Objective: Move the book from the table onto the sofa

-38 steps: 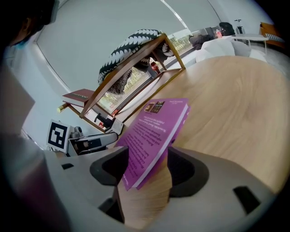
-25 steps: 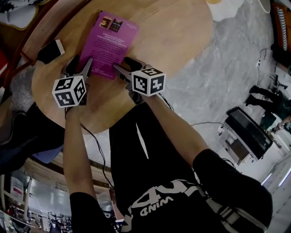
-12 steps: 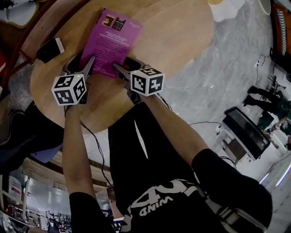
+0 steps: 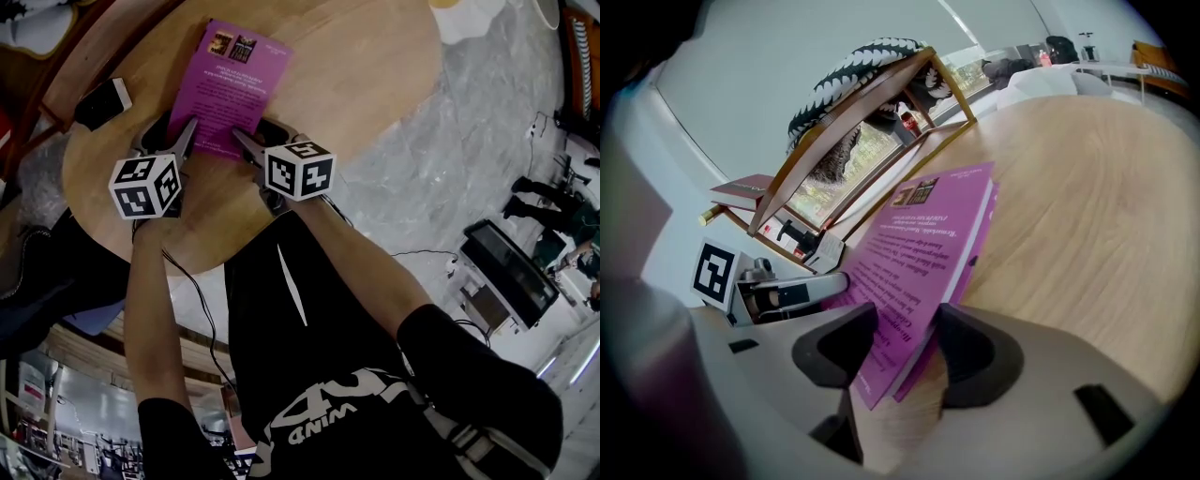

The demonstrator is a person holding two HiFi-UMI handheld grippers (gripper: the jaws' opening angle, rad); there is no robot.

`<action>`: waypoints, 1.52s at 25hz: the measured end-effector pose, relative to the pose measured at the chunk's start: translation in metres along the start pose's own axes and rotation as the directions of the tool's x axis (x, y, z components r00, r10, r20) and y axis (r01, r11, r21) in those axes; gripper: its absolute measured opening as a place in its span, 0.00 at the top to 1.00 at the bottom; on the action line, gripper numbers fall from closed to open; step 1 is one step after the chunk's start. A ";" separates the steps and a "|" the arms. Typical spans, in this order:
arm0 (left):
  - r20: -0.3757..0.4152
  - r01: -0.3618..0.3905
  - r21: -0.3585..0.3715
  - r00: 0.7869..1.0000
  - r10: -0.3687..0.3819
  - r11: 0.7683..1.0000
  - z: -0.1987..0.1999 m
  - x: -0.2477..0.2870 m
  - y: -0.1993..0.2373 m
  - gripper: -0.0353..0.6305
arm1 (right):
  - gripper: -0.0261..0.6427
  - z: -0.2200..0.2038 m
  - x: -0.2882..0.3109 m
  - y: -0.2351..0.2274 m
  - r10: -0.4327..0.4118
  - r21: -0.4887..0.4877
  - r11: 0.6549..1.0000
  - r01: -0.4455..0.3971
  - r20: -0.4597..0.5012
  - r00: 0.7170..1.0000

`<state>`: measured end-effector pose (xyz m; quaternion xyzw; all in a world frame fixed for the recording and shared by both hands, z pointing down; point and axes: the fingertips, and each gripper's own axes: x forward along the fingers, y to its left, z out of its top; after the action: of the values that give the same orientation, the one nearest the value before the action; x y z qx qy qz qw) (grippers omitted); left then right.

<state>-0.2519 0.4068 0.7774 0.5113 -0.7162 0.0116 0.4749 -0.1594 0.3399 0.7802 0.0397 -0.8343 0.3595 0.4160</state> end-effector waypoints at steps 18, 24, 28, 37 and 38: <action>0.048 -0.041 -0.036 0.998 0.042 0.999 -0.003 -0.025 -0.034 0.61 | 0.66 0.008 -0.033 0.008 -0.012 -0.057 0.998 0.013 0.009 1.000; 0.067 -0.047 -0.093 0.996 0.053 0.995 0.012 -0.065 -0.064 0.61 | 0.66 0.021 -0.079 0.037 -0.003 -0.098 0.995 0.005 0.023 1.000; 0.091 -0.069 -0.100 0.993 0.078 0.993 0.037 -0.094 -0.094 0.61 | 0.66 0.041 -0.118 0.056 0.015 -0.120 0.993 -0.009 0.047 0.999; 0.151 -0.083 -0.066 0.984 0.092 0.994 0.090 -0.174 -0.166 0.61 | 0.66 0.075 -0.214 0.110 0.049 -0.147 0.989 -0.033 0.106 0.993; 0.159 -0.082 -0.068 0.983 0.092 0.994 0.094 -0.184 -0.175 0.61 | 0.66 0.078 -0.227 0.117 0.052 -0.152 0.988 -0.035 0.115 0.992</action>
<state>-0.1798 0.4087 0.5158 0.4638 -0.7742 -0.0311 0.4296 -0.1062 0.3239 0.5192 0.0115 -0.8829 0.3020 0.3594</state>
